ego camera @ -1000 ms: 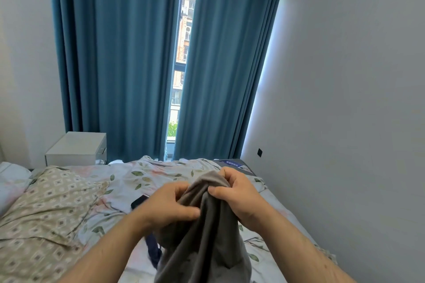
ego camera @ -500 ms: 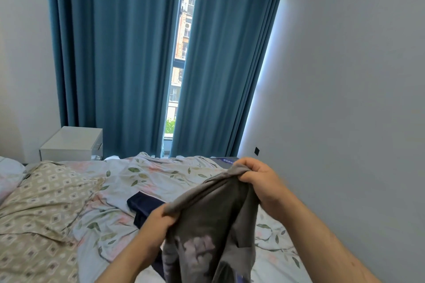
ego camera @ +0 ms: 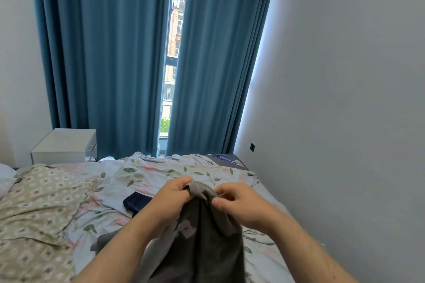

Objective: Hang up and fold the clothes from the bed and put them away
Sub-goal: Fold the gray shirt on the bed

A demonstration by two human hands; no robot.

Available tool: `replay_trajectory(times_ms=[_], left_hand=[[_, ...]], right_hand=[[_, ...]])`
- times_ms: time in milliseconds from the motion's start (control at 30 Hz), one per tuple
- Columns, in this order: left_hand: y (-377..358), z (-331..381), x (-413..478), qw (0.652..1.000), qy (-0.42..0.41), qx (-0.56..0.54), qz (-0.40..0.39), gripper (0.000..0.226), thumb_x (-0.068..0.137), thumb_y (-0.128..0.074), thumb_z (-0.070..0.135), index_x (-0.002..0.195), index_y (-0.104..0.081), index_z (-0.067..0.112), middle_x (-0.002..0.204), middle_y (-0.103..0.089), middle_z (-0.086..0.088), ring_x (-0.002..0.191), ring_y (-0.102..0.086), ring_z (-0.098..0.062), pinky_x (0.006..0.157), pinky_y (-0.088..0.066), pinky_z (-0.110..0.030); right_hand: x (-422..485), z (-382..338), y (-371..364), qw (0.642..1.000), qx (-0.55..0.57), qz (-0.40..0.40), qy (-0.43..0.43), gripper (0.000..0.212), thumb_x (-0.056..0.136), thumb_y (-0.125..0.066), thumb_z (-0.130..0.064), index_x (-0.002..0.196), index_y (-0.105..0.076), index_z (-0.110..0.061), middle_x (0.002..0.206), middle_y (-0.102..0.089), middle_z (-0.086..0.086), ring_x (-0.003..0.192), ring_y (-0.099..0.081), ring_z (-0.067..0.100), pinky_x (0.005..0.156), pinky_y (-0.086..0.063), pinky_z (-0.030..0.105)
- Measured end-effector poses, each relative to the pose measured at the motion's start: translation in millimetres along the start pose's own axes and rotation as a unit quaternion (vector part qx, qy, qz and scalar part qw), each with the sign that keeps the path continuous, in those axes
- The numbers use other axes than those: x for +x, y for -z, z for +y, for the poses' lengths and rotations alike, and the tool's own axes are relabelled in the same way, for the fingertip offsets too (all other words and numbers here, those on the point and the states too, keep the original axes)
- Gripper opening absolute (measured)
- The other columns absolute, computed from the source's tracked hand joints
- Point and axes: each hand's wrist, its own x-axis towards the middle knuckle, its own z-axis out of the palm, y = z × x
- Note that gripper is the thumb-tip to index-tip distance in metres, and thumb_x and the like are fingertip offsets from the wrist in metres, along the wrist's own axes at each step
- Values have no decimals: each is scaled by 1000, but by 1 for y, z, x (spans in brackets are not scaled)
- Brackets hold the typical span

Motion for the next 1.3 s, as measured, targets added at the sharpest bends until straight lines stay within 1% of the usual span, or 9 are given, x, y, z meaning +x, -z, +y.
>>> replay_trajectory(times_ms=[133, 267, 433, 567, 767, 867, 1067, 1200, 1300], left_hand=[[5, 7, -3, 1000, -13, -15, -3, 33, 78, -66, 33, 93, -69, 4, 87, -70, -13, 82, -63, -22, 78, -48, -38], [18, 8, -4, 998, 3, 10, -62, 24, 95, -58, 9, 94, -77, 24, 97, -77, -1, 89, -72, -11, 72, -54, -20], [18, -12, -4, 981, 34, 118, -149, 21, 83, -60, -5, 95, -73, 6, 98, -72, -21, 87, -70, -22, 82, -55, -38], [-2, -43, -9, 979, 40, 65, -191, 18, 83, -68, 2, 94, -74, 14, 95, -75, -10, 87, -67, -13, 76, -52, -28], [-34, -75, -5, 978, 40, 105, -173, 9, 76, -66, 11, 77, -72, 17, 70, -61, 8, 72, -54, -7, 69, -43, -26], [-26, -73, 0, 979, 69, 97, -164, 15, 71, -70, 22, 77, -66, 9, 75, -60, 2, 76, -57, -11, 71, -42, -26], [20, -41, 13, 988, 85, 42, -124, 34, 65, -64, 22, 92, -68, 2, 84, -71, -9, 83, -66, -19, 75, -49, -27], [50, -27, 23, 986, 50, 125, -98, 8, 73, -66, 14, 79, -63, 17, 71, -64, 7, 72, -59, -11, 71, -45, -29], [60, -35, 23, 989, 84, 52, -106, 18, 78, -69, 21, 94, -68, 12, 93, -73, -4, 87, -67, -20, 85, -50, -36]], right_hand=[[9, -3, -13, 988, 138, 75, 2, 17, 101, -52, -16, 89, -62, -11, 80, -58, 2, 77, -52, 16, 82, -51, 48], [15, -20, -4, 972, 196, 124, 45, 24, 102, -47, -25, 84, -62, -29, 76, -59, -9, 73, -51, 8, 73, -44, 30], [22, -33, 5, 971, 193, 122, 73, 19, 90, -46, -41, 83, -63, -37, 78, -62, -16, 77, -55, 2, 79, -44, 26], [18, -30, 10, 953, 269, 120, 68, 20, 90, -50, -39, 80, -66, -33, 85, -65, -5, 83, -57, 12, 84, -47, 35], [1, -19, 30, 927, 358, 94, 64, 31, 100, -49, -25, 78, -70, -32, 82, -67, -1, 77, -61, 12, 76, -52, 31], [-8, -12, 48, 919, 373, 105, 69, 43, 106, -42, -14, 77, -70, -28, 78, -67, -1, 72, -63, 10, 70, -54, 25], [-21, 11, 83, 905, 384, 178, 41, 27, 106, -43, -13, 86, -61, -16, 74, -65, -1, 67, -60, 9, 65, -52, 22], [-23, 25, 91, 897, 387, 213, 13, 25, 106, -43, -13, 87, -60, -13, 77, -63, 6, 68, -59, 15, 66, -52, 27], [-22, 32, 92, 898, 379, 224, -3, 26, 106, -44, -14, 87, -62, -13, 79, -64, 7, 71, -59, 17, 70, -51, 31]])
